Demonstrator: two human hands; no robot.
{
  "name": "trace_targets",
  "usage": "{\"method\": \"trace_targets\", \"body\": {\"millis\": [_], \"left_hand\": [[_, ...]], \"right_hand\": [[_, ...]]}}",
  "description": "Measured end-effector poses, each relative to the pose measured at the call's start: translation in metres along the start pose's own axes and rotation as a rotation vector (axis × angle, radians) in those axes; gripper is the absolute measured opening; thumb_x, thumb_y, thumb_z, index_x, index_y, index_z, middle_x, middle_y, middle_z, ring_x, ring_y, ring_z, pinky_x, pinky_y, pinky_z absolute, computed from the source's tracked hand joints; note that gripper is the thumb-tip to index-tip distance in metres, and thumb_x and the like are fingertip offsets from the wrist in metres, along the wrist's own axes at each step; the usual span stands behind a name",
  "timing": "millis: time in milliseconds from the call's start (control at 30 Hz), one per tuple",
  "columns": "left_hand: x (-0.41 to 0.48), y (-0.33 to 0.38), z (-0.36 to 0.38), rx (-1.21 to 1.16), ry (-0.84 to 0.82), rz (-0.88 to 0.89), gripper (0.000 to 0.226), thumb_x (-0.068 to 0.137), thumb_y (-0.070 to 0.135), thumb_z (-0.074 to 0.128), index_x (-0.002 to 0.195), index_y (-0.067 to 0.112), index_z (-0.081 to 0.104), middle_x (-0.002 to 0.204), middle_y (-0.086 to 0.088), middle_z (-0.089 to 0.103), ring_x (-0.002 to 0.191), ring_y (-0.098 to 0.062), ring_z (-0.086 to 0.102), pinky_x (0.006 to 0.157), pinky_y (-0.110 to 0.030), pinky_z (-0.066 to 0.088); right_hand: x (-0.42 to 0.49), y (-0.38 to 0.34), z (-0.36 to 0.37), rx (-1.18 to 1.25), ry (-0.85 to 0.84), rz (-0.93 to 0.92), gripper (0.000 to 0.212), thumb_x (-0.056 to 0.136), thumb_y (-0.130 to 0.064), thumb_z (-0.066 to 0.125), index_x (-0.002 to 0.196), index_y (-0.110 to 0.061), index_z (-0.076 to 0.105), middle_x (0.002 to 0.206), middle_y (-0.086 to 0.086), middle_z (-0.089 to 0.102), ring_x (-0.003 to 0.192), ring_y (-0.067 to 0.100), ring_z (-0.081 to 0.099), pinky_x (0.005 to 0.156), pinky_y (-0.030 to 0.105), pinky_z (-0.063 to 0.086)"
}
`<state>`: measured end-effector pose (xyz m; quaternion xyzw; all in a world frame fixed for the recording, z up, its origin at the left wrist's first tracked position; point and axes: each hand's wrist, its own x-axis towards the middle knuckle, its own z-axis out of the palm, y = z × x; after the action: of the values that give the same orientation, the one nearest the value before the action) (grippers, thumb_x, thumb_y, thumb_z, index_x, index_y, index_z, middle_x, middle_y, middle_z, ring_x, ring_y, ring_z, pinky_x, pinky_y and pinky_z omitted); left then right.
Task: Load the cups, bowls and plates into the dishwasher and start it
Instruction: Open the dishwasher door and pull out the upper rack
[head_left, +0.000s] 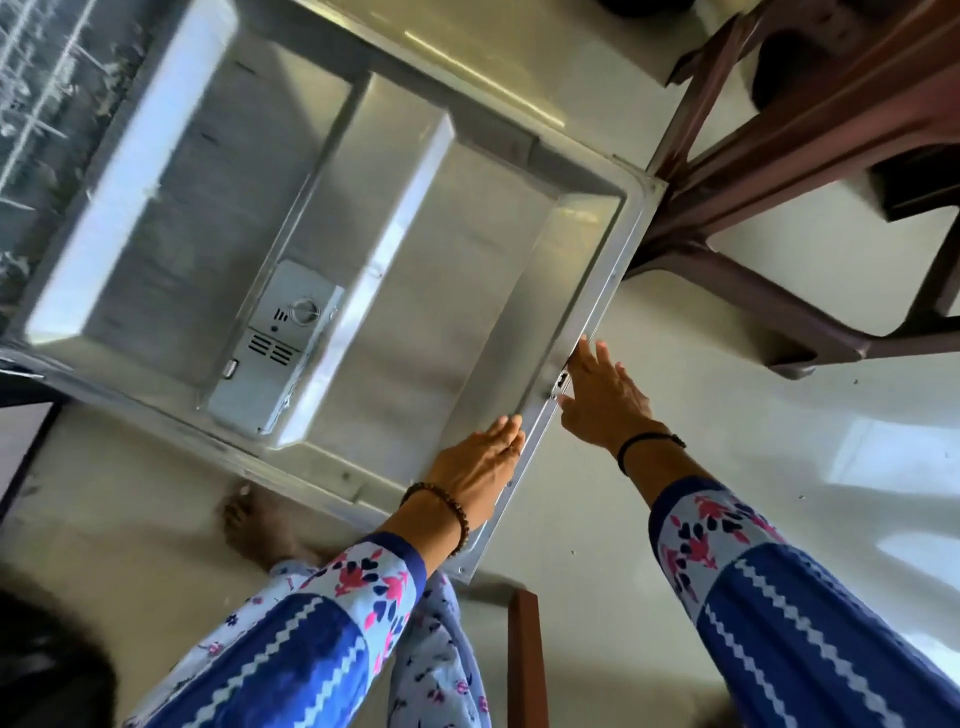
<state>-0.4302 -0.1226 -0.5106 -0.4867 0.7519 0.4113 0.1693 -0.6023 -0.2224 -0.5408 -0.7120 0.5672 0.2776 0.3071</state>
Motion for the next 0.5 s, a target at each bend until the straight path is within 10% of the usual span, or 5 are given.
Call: {"method": "trace_targets", "body": {"millis": [500], "left_hand": [[0.029,-0.016,0.012,-0.114,-0.071,-0.042,0.074,0.094,-0.006,0.044,0.156,0.013,0.009,0.165,0.003,-0.006,0.151,-0.014,0.007,0.114,-0.036,0.035]], "right_hand": [[0.041,0.011,0.028,0.005,-0.111,0.073,0.076,0.101,-0.038,0.049,0.159,-0.012,0.009,0.168,0.007,-0.003,0.155,0.030,0.000,0.125,0.046,0.016]]}}
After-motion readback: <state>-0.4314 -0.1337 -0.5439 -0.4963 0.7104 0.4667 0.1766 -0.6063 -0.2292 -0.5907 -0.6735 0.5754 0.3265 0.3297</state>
